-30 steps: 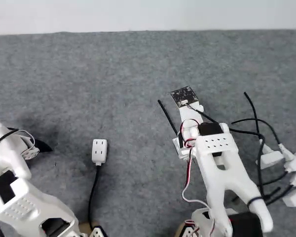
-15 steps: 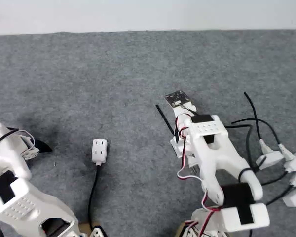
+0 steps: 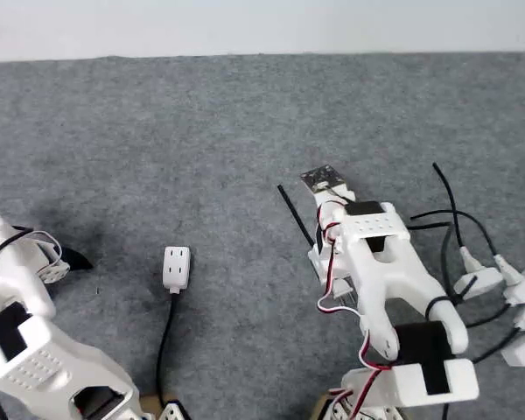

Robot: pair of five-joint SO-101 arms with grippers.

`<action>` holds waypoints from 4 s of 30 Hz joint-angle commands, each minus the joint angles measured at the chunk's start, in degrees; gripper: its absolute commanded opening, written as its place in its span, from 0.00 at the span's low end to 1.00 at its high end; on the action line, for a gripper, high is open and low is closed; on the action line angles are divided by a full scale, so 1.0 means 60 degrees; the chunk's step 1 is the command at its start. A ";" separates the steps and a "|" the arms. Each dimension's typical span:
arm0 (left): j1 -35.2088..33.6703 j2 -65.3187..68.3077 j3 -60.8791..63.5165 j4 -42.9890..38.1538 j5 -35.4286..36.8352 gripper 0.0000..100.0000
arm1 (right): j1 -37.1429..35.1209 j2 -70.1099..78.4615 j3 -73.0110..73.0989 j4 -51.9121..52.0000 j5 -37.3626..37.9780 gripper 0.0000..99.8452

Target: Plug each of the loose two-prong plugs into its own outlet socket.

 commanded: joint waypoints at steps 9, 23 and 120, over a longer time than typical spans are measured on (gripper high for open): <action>0.0366 0.0059 0.0022 0.0073 -0.0484 0.34 | -0.0183 0.0286 -0.0527 -0.0403 0.0630 0.10; 0.0586 0.0059 0.0037 0.0073 -0.0557 0.34 | -0.0212 0.0022 -0.0615 0.0081 0.0542 0.01; 0.1993 -1.3055 0.9487 -0.3531 -0.3531 0.01 | -0.6557 0.0725 -0.2183 -0.4725 -0.3868 0.01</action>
